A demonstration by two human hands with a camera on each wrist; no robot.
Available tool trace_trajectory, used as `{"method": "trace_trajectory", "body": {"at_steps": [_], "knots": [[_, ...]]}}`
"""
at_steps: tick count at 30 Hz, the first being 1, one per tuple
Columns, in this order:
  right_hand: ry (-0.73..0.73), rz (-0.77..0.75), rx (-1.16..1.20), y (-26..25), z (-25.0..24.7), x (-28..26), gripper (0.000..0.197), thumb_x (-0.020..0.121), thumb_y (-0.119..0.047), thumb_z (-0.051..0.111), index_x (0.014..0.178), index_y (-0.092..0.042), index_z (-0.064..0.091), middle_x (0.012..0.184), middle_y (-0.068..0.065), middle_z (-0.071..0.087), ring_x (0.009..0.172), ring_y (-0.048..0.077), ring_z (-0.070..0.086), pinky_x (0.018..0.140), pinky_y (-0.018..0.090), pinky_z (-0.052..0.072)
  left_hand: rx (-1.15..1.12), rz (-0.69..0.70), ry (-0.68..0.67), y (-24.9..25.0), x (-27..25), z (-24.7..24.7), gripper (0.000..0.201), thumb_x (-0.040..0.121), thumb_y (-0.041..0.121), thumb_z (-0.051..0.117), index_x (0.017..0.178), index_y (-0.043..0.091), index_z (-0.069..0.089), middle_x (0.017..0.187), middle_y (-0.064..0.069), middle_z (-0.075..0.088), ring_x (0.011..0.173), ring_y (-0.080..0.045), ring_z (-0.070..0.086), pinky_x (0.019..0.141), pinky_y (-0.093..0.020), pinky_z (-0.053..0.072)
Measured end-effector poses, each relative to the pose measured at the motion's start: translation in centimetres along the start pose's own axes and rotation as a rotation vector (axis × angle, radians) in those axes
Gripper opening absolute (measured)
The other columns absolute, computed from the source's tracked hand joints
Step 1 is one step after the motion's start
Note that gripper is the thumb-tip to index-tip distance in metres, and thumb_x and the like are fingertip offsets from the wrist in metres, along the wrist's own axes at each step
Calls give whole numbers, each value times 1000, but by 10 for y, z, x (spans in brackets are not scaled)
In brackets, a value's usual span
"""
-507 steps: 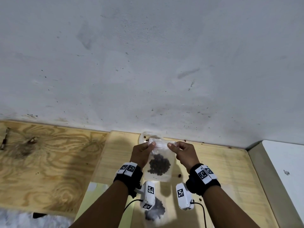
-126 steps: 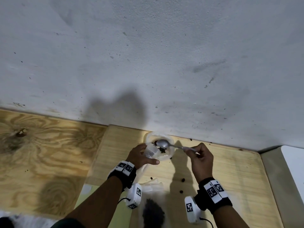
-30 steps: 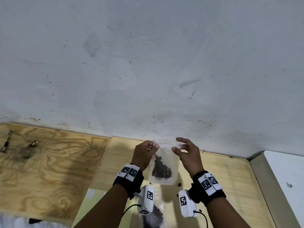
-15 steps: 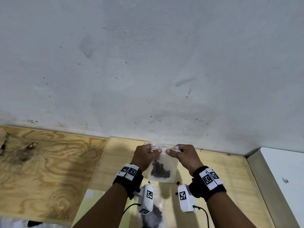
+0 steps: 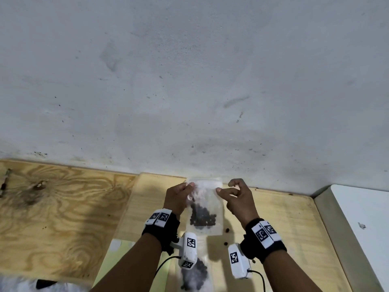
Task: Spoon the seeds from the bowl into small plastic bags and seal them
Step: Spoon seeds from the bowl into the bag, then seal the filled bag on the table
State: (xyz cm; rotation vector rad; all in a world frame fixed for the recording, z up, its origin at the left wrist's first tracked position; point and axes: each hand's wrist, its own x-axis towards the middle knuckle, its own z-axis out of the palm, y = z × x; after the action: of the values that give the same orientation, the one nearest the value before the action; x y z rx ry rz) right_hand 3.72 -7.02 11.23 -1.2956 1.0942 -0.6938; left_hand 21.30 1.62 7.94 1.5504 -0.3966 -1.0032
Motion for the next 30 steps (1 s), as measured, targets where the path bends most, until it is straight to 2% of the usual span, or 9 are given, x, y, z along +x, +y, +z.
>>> {"method": "trace_trajectory", "body": {"at_steps": [3,6,8,10,15,20,23,27,30], "knots": [[-116,-24,-190,13,0,-8,18,79,-10,81,79,-14,64,79,5,66,52,3,52,48,17,40,-98,-121,46,-5,3,-5,33,84,28,72,89,-5,68,82,-14,62,74,-23,56,70,-34,46],[-87,70,-263,28,1,-13,15,81,-5,77,90,-17,73,81,6,65,42,0,48,42,16,38,-81,-198,-46,-6,-7,-10,23,87,7,67,109,1,66,87,-13,61,70,-24,58,56,-27,51],[-61,132,-230,36,1,-15,21,82,-2,75,98,-15,71,78,7,64,39,7,46,39,20,37,30,-165,-81,-13,-13,-15,45,80,-11,63,120,10,60,89,-13,62,68,-23,59,54,-28,54],[-125,203,-272,48,3,-19,25,81,-1,75,101,-14,68,74,9,64,39,13,46,40,22,35,180,-113,-71,-27,-21,-23,60,73,-17,62,121,19,58,90,-15,62,67,-26,60,54,-31,55],[-394,393,-624,80,10,-38,18,80,-1,74,90,-15,67,71,4,62,49,14,52,37,18,36,374,-236,-123,-68,-48,-43,53,71,-18,64,106,20,53,71,-10,61,60,-29,62,61,-49,60],[-485,385,-802,114,23,-60,24,75,-6,80,82,-24,65,81,-5,63,71,12,59,65,24,47,402,-362,-95,-105,-69,-53,47,75,-18,54,103,19,49,72,-8,56,57,-21,58,53,-35,56],[-486,378,-831,122,27,-64,25,76,-8,79,87,-25,64,87,-3,64,80,14,61,67,23,45,372,-405,-70,-115,-69,-55,49,74,-18,50,103,21,51,70,-4,49,58,-18,48,52,-32,49],[-516,367,-845,124,27,-62,25,77,-12,79,91,-27,65,92,-4,64,84,15,62,72,23,46,452,-368,-80,-115,-66,-57,53,72,-12,63,110,23,52,75,-5,59,62,-20,57,59,-33,53],[-516,356,-834,119,18,-57,25,79,-16,79,98,-27,69,98,-9,59,94,14,58,83,23,45,682,-182,-35,-112,-59,-56,56,72,12,77,119,26,48,93,-1,62,78,-21,61,69,-30,51]]}}
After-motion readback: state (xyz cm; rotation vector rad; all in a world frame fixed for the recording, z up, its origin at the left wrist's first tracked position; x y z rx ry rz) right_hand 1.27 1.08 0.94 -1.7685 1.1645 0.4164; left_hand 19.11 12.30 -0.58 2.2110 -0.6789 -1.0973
